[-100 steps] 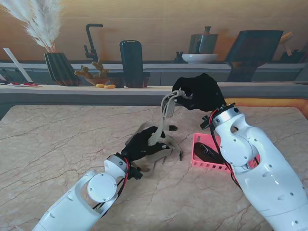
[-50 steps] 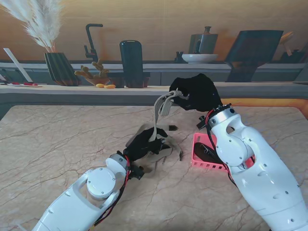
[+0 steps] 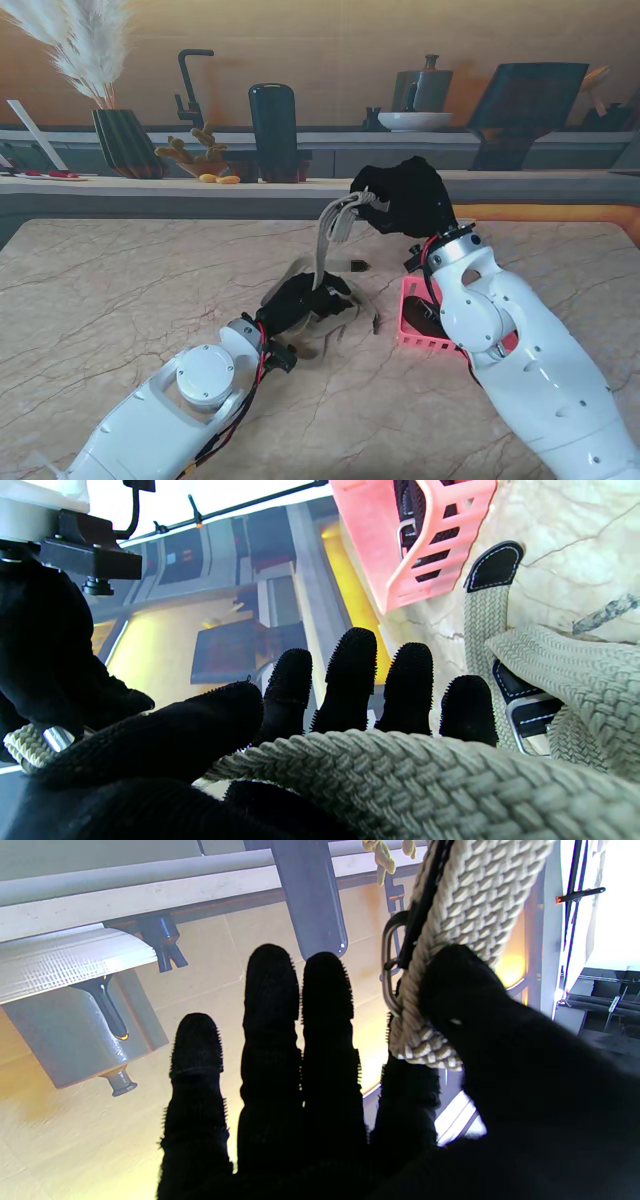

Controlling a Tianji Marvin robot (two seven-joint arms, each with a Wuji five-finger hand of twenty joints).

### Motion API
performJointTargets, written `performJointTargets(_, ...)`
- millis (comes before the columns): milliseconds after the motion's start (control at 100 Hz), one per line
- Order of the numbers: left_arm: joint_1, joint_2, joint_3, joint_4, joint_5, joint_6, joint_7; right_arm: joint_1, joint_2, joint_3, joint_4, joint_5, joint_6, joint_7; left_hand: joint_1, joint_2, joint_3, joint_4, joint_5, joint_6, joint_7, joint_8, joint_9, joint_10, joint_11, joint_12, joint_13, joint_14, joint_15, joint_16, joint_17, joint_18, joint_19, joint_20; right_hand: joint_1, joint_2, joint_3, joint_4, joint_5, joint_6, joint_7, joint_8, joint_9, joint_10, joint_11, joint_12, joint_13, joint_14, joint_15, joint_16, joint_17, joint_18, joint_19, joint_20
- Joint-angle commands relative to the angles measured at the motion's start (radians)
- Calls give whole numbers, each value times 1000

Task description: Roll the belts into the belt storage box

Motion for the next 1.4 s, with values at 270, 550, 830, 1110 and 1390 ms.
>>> performJointTargets(270, 0, -20, 7, 0, -2, 42, 21, -17, -32, -44, 18, 96, 49, -15, 79, -92, 70, -48, 8, -44, 104, 102, 48, -51, 77, 39, 24, -32, 71, 44, -13, -24, 27, 15, 72, 77, 29, 36, 68, -21, 137, 31, 9, 22, 32, -11, -21, 10, 35, -7, -23, 31, 44, -22)
performJointTargets(550, 1, -11, 6, -11, -33, 63, -26, -5, -52, -88, 73, 127, 89, -82, 153, -57, 7, -28, -146, -35, 138, 141, 35, -69, 91, 27, 38, -43, 85, 18, -10, -58, 42, 19, 74, 86, 26, 36, 58, -13, 139, 31, 1, 25, 47, -14, -28, 12, 53, -5, -27, 34, 56, -26)
performJointTargets(830, 6, -13, 6, -24, -77, 82, -43, 15, -62, -149, 147, 125, 82, -131, 147, -60, -49, -68, -137, -65, 129, 142, 20, -52, 59, 18, 15, -26, 75, 3, -22, -54, 38, 17, 75, 93, 19, 38, 49, -15, 146, 28, -9, 24, 63, -24, -35, 11, 68, -7, -36, 36, 71, -32)
performJointTargets(1110, 16, -25, 2, -29, -97, 91, -9, 23, -72, -195, 186, 150, 76, -143, 225, 14, -266, -182, -154, -93, 41, 137, -68, -69, -17, -1, -55, -58, 9, -10, -49, -74, 2, 20, 77, 92, 20, 40, 47, -12, 153, 22, -11, 27, 76, -34, -40, 15, 76, -13, -45, 39, 81, -42)
performJointTargets(1390, 37, -41, -12, -39, -102, 80, 66, -8, -66, -208, 206, 133, 35, -153, 303, 190, -650, -198, -224, -129, -29, 124, -207, -122, -89, -49, -123, -112, -38, -15, -72, -106, -26, 39, 75, 91, 21, 38, 48, -15, 155, 17, -13, 24, 80, -41, -45, 12, 77, -17, -49, 40, 86, -49)
